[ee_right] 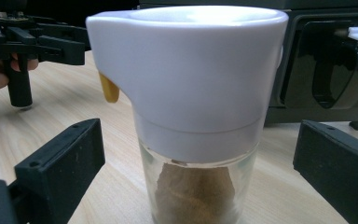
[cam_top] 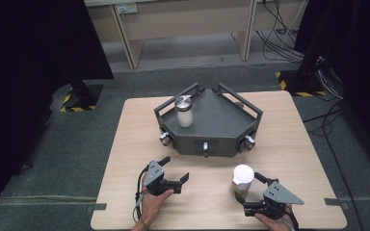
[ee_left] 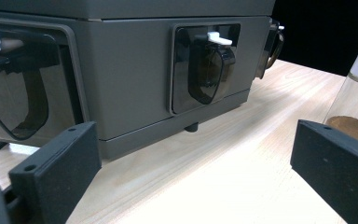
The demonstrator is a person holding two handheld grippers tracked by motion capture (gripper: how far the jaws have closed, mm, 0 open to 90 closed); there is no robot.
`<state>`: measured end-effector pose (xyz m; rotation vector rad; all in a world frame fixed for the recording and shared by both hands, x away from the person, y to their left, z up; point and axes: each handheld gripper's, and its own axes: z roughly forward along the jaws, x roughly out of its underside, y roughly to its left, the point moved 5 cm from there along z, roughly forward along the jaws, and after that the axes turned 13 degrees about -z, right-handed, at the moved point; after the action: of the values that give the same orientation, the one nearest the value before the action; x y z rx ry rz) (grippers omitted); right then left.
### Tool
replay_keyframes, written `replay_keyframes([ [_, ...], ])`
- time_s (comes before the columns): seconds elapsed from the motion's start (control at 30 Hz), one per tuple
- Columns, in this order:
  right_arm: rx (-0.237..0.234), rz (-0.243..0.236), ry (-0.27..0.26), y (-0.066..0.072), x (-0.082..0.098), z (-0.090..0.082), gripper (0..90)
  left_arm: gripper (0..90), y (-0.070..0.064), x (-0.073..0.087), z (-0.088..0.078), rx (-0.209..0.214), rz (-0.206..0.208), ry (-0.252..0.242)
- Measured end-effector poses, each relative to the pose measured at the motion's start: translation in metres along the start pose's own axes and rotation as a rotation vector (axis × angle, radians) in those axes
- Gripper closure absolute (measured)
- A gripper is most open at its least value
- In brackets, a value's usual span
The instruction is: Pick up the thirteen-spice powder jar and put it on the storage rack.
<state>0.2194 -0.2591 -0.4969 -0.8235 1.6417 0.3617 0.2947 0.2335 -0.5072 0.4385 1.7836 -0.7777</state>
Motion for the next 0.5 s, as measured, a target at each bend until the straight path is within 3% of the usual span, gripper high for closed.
replay_keyframes([
  [0.5, -0.016, 0.000, 0.009, -0.006, -0.001, 0.012, 11.6, 1.2, 0.000, 0.000, 0.000, -0.001, 0.000, 0.003],
])
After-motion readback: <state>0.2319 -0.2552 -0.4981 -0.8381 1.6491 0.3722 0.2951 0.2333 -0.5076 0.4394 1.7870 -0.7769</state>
